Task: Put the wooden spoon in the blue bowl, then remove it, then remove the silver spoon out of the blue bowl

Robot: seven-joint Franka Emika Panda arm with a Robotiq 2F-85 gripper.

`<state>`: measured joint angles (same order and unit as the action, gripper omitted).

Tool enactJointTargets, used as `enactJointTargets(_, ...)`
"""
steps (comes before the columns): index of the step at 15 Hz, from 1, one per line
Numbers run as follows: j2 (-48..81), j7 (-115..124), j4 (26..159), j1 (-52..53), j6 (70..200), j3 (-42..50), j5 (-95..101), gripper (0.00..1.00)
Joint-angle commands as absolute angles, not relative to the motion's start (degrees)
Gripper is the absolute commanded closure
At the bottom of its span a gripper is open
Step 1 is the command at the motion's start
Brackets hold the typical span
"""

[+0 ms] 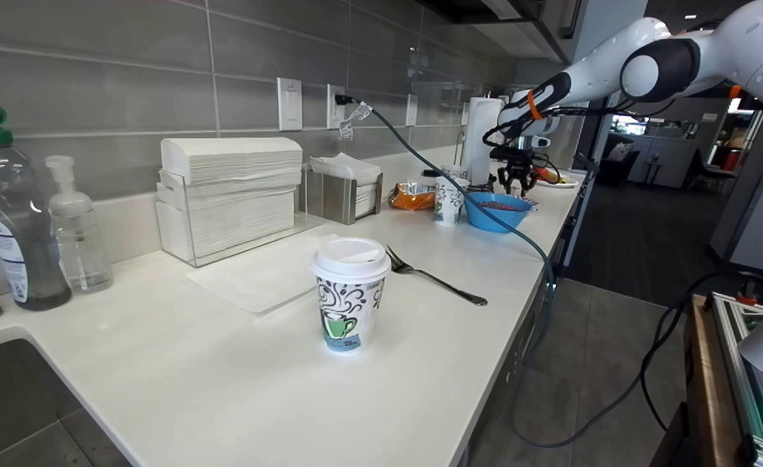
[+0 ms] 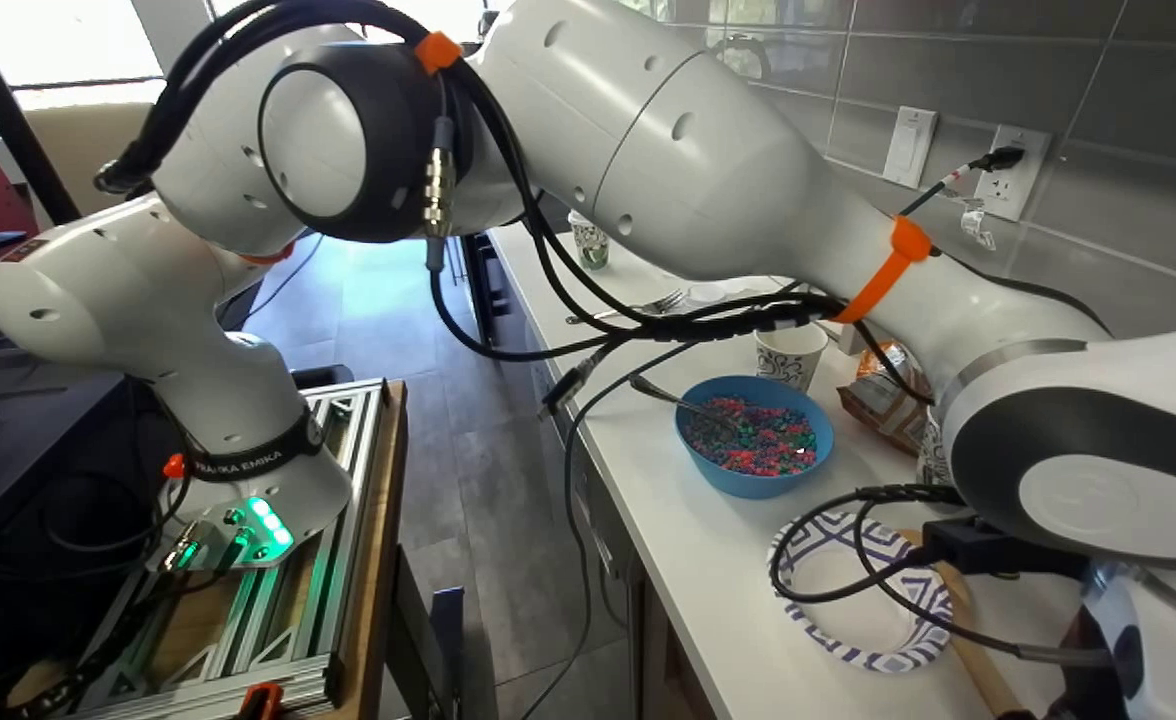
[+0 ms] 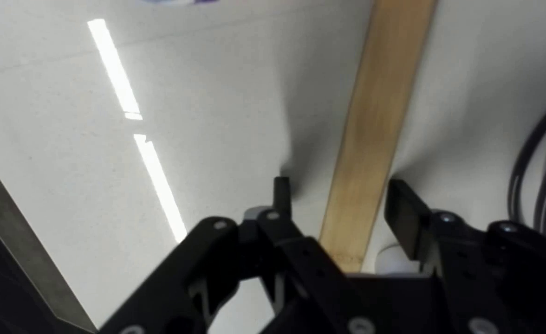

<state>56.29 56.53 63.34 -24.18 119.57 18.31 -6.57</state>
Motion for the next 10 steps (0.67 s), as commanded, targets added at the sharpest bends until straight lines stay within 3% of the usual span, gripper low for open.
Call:
enactJointTargets(1, 59.8, 55.3, 57.9, -25.5, 116.6, 17.4, -6.7, 0.76)
enactJointTargets(4, 60.0, 55.9, 57.5, -25.2, 117.1, 17.9, -6.7, 0.98)
enactJointTargets(5, 59.6, 57.0, 57.8, -24.8, 117.2, 18.3, -6.5, 0.93)
enactJointTargets(10, 56.9, 63.7, 60.9, -23.0, 118.3, 20.9, -6.1, 0.93)
